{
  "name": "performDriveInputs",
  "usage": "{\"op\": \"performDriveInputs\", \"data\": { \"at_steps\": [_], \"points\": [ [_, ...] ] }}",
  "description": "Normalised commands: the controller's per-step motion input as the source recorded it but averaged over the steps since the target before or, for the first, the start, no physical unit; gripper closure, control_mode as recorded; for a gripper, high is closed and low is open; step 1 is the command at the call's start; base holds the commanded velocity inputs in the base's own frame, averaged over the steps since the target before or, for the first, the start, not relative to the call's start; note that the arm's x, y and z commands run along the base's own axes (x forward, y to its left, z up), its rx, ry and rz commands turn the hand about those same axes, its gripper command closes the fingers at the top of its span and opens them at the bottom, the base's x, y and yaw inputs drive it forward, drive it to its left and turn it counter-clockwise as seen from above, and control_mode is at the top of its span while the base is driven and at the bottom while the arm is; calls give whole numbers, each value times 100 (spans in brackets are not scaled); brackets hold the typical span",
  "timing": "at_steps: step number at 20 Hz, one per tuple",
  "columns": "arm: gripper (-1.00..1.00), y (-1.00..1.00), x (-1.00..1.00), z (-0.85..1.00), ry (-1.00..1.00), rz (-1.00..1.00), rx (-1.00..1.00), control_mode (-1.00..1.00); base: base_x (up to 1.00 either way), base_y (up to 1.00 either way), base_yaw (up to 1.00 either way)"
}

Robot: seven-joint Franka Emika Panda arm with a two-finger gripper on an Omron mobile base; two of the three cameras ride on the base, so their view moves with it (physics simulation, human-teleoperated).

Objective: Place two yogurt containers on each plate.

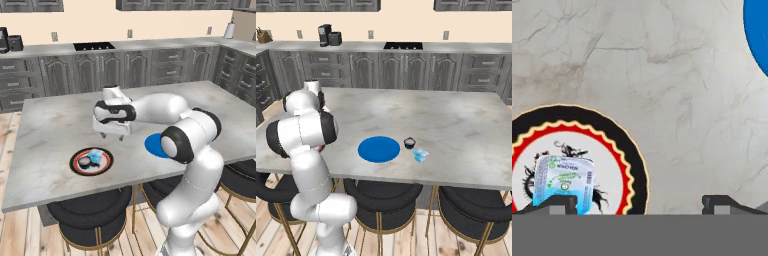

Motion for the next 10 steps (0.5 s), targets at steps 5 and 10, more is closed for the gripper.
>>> {"op": "performDriveInputs", "data": {
  "at_steps": [5,10],
  "points": [
    [-100,-71,-36,28,2,1,8,-100,0,0,0],
    [-100,-84,-47,13,0,14,1,-100,0,0,0]
  ]
}}
